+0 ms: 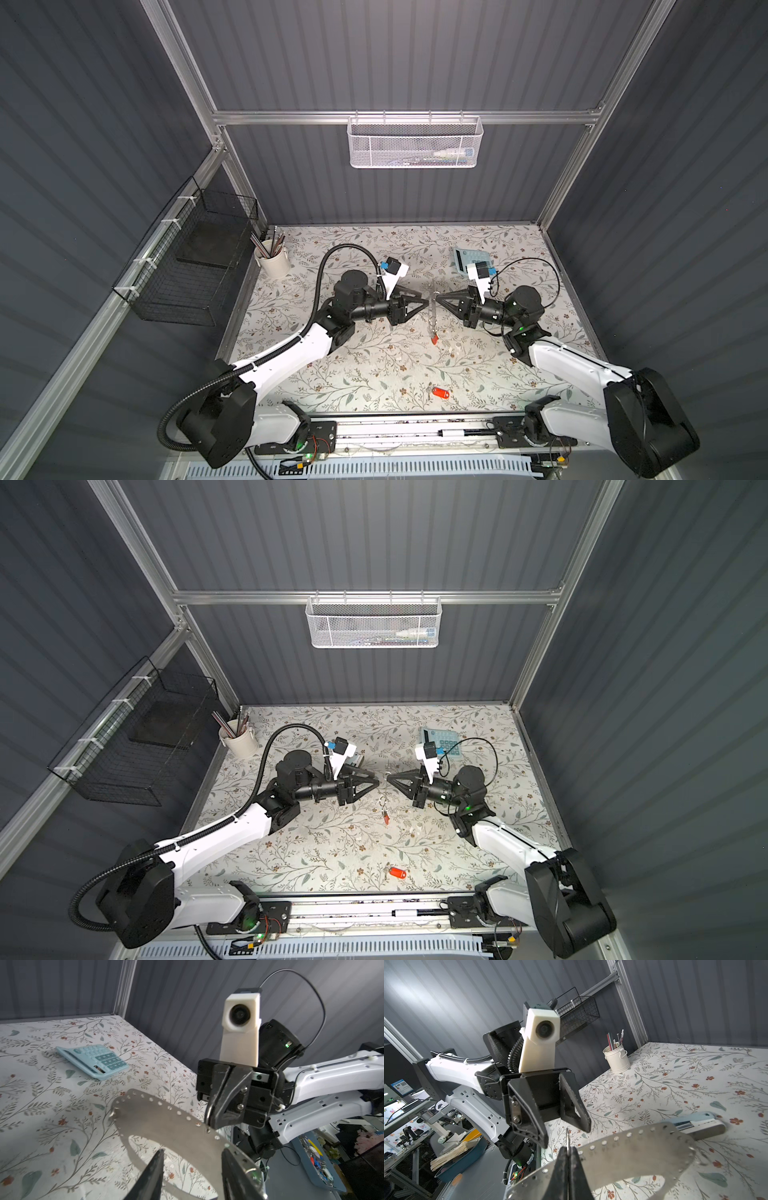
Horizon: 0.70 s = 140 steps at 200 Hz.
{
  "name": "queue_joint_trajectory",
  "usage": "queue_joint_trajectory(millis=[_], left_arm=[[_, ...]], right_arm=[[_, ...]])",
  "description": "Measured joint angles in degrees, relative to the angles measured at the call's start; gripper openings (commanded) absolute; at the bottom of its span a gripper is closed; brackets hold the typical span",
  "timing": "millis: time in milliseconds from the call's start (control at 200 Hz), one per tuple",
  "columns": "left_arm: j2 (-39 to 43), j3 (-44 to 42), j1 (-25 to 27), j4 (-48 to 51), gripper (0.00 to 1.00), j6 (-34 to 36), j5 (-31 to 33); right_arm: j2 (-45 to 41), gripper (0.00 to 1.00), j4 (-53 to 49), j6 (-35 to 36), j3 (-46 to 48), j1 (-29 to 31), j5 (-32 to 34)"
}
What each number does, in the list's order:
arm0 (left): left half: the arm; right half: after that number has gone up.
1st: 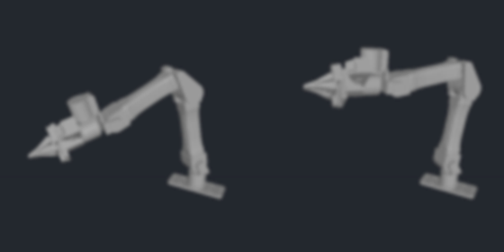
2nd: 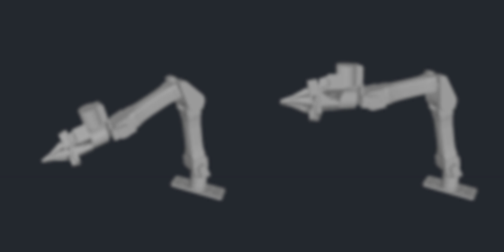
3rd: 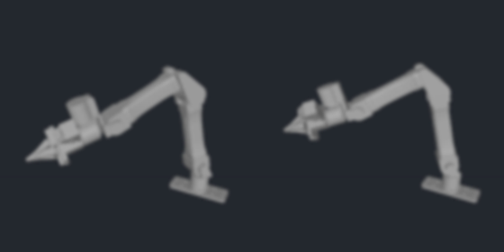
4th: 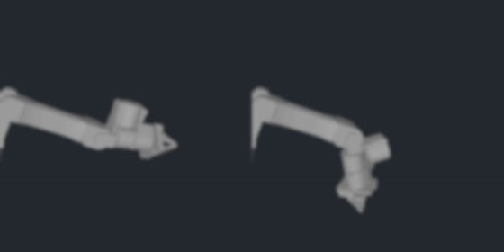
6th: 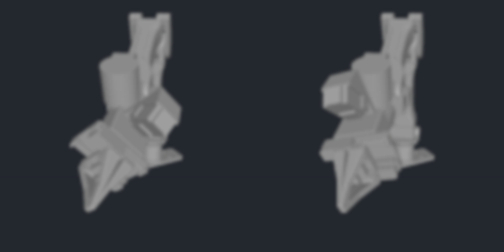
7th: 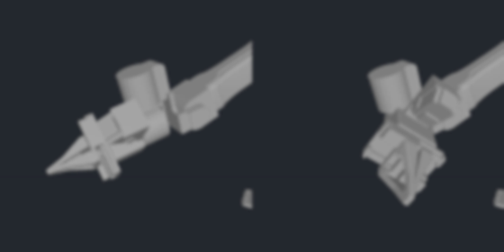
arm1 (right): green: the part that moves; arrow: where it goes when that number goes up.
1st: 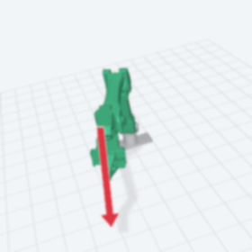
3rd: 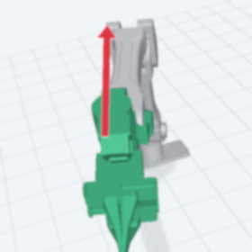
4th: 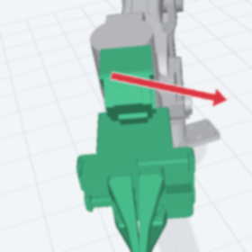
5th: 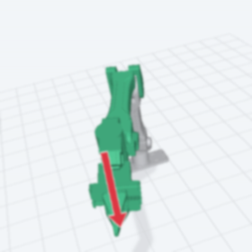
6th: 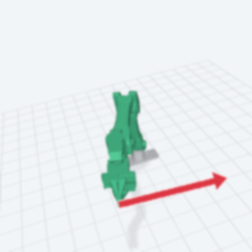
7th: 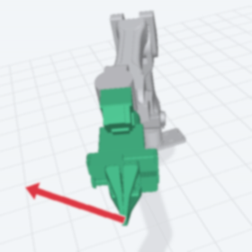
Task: Put the keys on the keyring
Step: 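Lower the left gripper, holding the plate level between both grippers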
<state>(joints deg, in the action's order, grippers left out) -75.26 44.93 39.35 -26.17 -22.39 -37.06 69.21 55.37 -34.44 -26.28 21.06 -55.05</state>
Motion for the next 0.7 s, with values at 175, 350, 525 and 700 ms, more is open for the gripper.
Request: queue_joint_trajectory(millis=[175,350,525,700], left_arm=[[-1.29,-0.07,0.85,-5.79,0.39,-2.51,0.22],[-2.91,-0.07,1.20,-7.34,0.34,-3.48,0.22],[-3.87,-0.07,1.29,-7.43,0.28,-4.11,0.22],[-4.52,0.02,1.51,-7.78,0.24,-4.72,0.17]], right_arm=[[0.00,0.00,0.74,-0.50,0.00,0.00,0.09],[0.00,0.00,0.74,-0.83,0.02,0.00,0.09],[0.00,0.00,0.74,-1.18,0.00,0.00,0.04],[0.00,0.00,0.72,-1.29,0.00,-0.02,0.02]])
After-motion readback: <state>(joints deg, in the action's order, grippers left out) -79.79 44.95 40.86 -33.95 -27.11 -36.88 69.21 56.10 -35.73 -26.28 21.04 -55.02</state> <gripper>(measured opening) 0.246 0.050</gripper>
